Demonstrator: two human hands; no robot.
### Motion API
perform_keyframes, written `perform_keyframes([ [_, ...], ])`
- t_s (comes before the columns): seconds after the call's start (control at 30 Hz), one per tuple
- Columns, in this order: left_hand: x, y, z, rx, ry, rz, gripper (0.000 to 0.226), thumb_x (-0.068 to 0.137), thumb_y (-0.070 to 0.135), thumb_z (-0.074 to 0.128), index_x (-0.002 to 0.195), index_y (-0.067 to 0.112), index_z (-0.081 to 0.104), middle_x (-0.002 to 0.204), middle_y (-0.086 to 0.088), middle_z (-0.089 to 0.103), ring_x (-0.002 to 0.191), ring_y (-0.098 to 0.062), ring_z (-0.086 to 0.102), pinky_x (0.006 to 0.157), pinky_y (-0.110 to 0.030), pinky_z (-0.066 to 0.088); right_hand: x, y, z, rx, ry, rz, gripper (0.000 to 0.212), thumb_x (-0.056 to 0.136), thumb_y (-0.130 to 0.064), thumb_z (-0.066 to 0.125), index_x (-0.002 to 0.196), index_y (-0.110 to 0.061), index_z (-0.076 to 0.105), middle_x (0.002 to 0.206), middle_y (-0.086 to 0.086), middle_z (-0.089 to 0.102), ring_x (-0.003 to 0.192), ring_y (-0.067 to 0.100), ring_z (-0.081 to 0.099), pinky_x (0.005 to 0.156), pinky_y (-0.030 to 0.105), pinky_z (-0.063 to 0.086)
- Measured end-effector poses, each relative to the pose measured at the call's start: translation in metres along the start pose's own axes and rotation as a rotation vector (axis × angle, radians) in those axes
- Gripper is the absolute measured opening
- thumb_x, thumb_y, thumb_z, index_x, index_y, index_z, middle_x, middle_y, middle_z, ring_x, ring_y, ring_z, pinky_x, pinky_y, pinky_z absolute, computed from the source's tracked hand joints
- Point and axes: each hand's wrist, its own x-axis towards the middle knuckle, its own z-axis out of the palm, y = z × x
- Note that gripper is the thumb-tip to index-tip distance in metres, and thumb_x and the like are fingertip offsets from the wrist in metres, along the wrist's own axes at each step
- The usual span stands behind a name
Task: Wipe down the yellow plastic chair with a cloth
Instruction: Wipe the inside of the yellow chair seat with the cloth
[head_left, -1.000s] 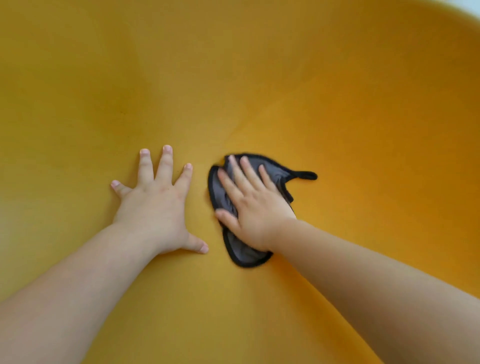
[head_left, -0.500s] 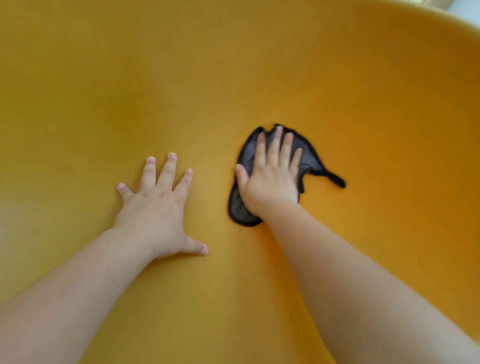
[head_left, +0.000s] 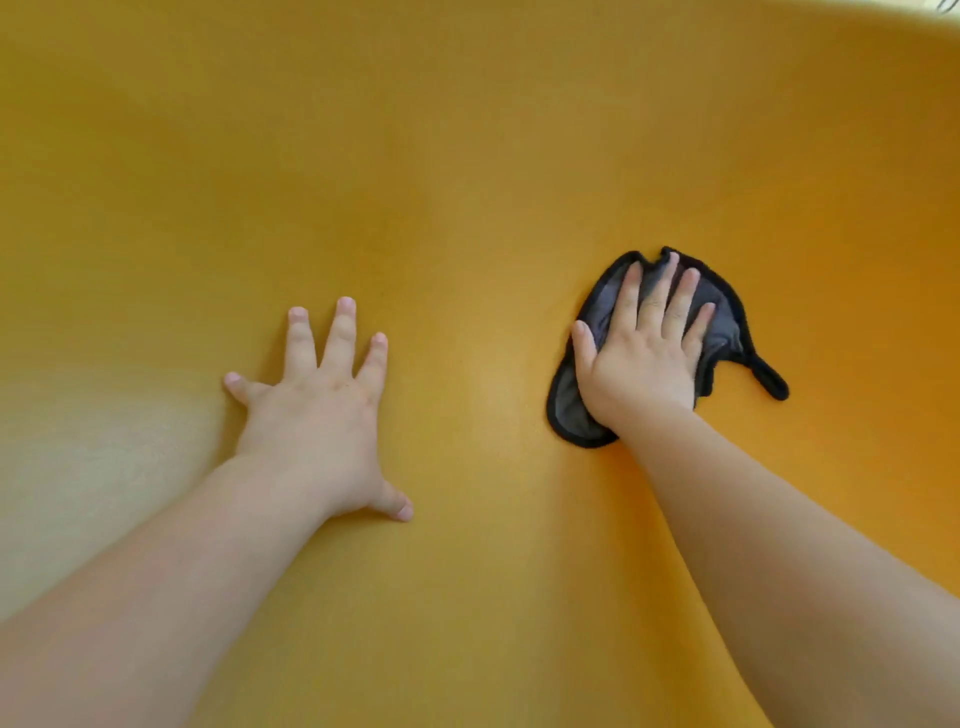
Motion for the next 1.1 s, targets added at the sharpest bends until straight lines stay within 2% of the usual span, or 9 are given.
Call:
perform_keyframes([
  [0.1, 0.0, 0.0, 0.001, -0.003, 0.002, 0.005, 0.164, 0.042, 0.091, 0.072, 0.156, 0.025, -0.023, 0.153, -0.006, -0.046, 0.149, -0.043, -0.026, 0.107, -0.076, 0.03, -0.005, -0.063, 0.002, 0.199, 0.003, 0.074, 0.087, 0.101, -0.066, 0.016, 0.162, -0.01, -0.01, 0.166, 0.021, -0.022, 0.154, 0.04, -0.021, 0.124, 0.06, -0.006],
  [0.23, 0.002, 0.002, 0.0, -0.024, -0.004, 0.009, 0.164, 0.041, 0.087, 0.077, 0.157, 0.024, -0.022, 0.154, -0.008, -0.046, 0.148, -0.044, -0.026, 0.106, -0.078, 0.028, -0.043, -0.097, 0.007, 0.136, -0.01, -0.385, 0.082, 0.101, -0.064, 0.021, 0.163, -0.018, -0.007, 0.168, 0.015, -0.021, 0.155, 0.036, -0.02, 0.125, 0.056, -0.007],
  [0.4, 0.004, 0.004, 0.0, -0.03, -0.014, 0.004, 0.165, 0.043, 0.085, 0.079, 0.157, 0.022, -0.022, 0.153, -0.01, -0.046, 0.148, -0.047, -0.026, 0.107, -0.077, 0.028, -0.049, -0.024, 0.007, -0.07, -0.154, -0.914, 0.07, 0.102, -0.067, 0.015, 0.162, -0.036, -0.006, 0.167, -0.006, -0.025, 0.154, 0.021, -0.025, 0.126, 0.045, -0.013],
  [0.57, 0.003, 0.004, -0.001, -0.033, -0.03, 0.008, 0.164, 0.045, 0.084, 0.079, 0.156, 0.02, -0.024, 0.152, -0.011, -0.048, 0.147, -0.047, -0.028, 0.108, -0.078, 0.027, 0.01, 0.034, -0.002, -0.123, 0.067, -0.342, 0.075, 0.1, -0.068, 0.016, 0.164, -0.031, 0.004, 0.171, 0.004, -0.013, 0.158, 0.028, -0.01, 0.127, 0.052, 0.0],
  [0.73, 0.004, 0.005, -0.001, -0.052, -0.037, 0.008, 0.165, 0.044, 0.081, 0.081, 0.156, 0.02, -0.023, 0.152, -0.01, -0.048, 0.146, -0.047, -0.028, 0.107, -0.079, 0.025, -0.016, -0.046, 0.006, 0.132, 0.024, 0.1, 0.082, 0.1, -0.065, 0.019, 0.164, -0.018, -0.004, 0.169, 0.019, -0.015, 0.156, 0.04, -0.013, 0.124, 0.059, -0.001],
  [0.83, 0.004, 0.005, -0.001, -0.055, -0.027, 0.009, 0.165, 0.044, 0.081, 0.082, 0.157, 0.02, -0.022, 0.152, -0.01, -0.048, 0.146, -0.048, -0.028, 0.107, -0.079, 0.026, -0.056, -0.087, 0.01, 0.132, -0.047, -0.204, 0.081, 0.101, -0.065, 0.019, 0.162, -0.021, -0.01, 0.168, 0.013, -0.022, 0.155, 0.035, -0.019, 0.125, 0.055, -0.007],
  [0.97, 0.004, 0.006, -0.001, -0.053, -0.025, 0.006, 0.165, 0.044, 0.081, 0.082, 0.157, 0.02, -0.022, 0.152, -0.01, -0.047, 0.147, -0.048, -0.027, 0.108, -0.078, 0.027, -0.064, -0.038, 0.009, 0.037, -0.108, -0.795, 0.074, 0.101, -0.067, 0.022, 0.163, -0.033, 0.0, 0.169, -0.002, -0.017, 0.156, 0.024, -0.017, 0.127, 0.048, -0.005],
  [1.03, 0.004, 0.006, -0.001, -0.055, -0.027, 0.005, 0.165, 0.045, 0.081, 0.082, 0.156, 0.019, -0.023, 0.152, -0.01, -0.048, 0.146, -0.048, -0.027, 0.108, -0.077, 0.027, -0.031, 0.004, 0.013, -0.059, -0.046, -0.849, 0.074, 0.098, -0.069, 0.025, 0.162, -0.036, 0.013, 0.17, -0.003, -0.003, 0.158, 0.025, -0.002, 0.127, 0.05, 0.005],
  [1.1, 0.004, 0.007, -0.001, -0.054, -0.03, 0.005, 0.165, 0.045, 0.081, 0.082, 0.156, 0.019, -0.024, 0.151, -0.011, -0.049, 0.146, -0.049, -0.028, 0.109, -0.077, 0.026, 0.005, 0.038, 0.006, -0.141, 0.044, -0.633, 0.075, 0.097, -0.071, 0.023, 0.162, -0.035, 0.017, 0.171, 0.001, 0.001, 0.158, 0.028, 0.003, 0.126, 0.055, 0.012],
])
